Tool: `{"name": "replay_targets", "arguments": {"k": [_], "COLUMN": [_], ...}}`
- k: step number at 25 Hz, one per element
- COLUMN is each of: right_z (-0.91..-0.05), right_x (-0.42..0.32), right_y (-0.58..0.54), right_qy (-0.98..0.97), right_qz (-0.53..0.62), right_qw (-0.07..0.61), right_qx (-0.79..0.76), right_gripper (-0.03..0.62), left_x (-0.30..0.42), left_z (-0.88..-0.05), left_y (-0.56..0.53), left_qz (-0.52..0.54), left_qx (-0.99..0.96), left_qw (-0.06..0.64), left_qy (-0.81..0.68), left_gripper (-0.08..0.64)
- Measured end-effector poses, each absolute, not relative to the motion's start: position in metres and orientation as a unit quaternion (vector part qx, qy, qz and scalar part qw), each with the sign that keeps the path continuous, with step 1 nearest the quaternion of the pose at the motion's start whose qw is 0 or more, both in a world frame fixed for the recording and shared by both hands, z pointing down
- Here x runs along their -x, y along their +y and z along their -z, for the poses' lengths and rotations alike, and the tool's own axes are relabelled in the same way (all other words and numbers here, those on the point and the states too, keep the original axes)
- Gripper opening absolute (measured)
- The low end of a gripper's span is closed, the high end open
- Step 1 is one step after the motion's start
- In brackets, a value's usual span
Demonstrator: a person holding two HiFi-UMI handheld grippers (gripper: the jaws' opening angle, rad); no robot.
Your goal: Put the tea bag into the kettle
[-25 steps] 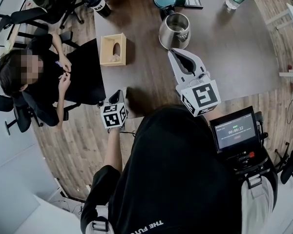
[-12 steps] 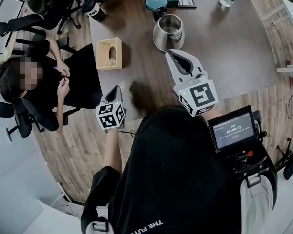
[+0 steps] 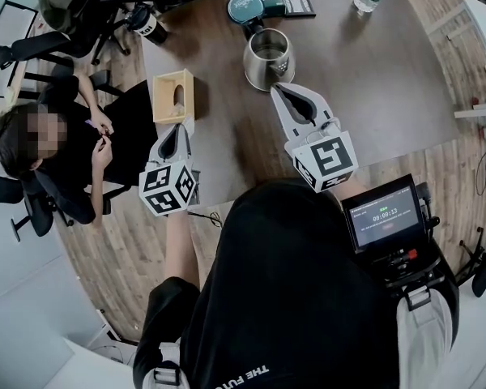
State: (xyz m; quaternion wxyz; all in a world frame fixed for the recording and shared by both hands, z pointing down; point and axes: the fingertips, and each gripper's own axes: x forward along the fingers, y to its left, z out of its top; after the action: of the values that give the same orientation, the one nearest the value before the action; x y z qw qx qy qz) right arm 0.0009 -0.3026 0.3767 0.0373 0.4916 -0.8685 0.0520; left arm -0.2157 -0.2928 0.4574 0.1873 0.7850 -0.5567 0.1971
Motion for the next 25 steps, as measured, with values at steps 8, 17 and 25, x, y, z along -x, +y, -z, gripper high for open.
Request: {"name": "replay_targets", "arguments": {"k": [8,17,25], "right_z": [-0.376,-0.368,-0.372], "right_x": [-0.003,-0.081,-0.102], "right_y": [-0.308,-0.319,-0.321], "right_qy": [-0.868,-0.871,-0.870], "right_qz": [-0.046,-0.049,-0.049], "right_qw": [0.046,0.040,0.036], "right_qx": [-0.493,-0.487,-0.489], "right_gripper": [0.005,0.005,0.005], "left_x": [0.196,0.079,0.033], "left_z": [-0.413,-0.366,-0.357], "left_y": [-0.313,-0.347,-0.366], "left_qz": [-0.157,-0.133,-0.126], "left_qx": [-0.798,-0.822,-0.839], "left_qw": [0.141,0.110,0.087], "left_qy": [-0.564,-0.543,-0.522], "left_gripper": [0.005,0.005,0.005]}}
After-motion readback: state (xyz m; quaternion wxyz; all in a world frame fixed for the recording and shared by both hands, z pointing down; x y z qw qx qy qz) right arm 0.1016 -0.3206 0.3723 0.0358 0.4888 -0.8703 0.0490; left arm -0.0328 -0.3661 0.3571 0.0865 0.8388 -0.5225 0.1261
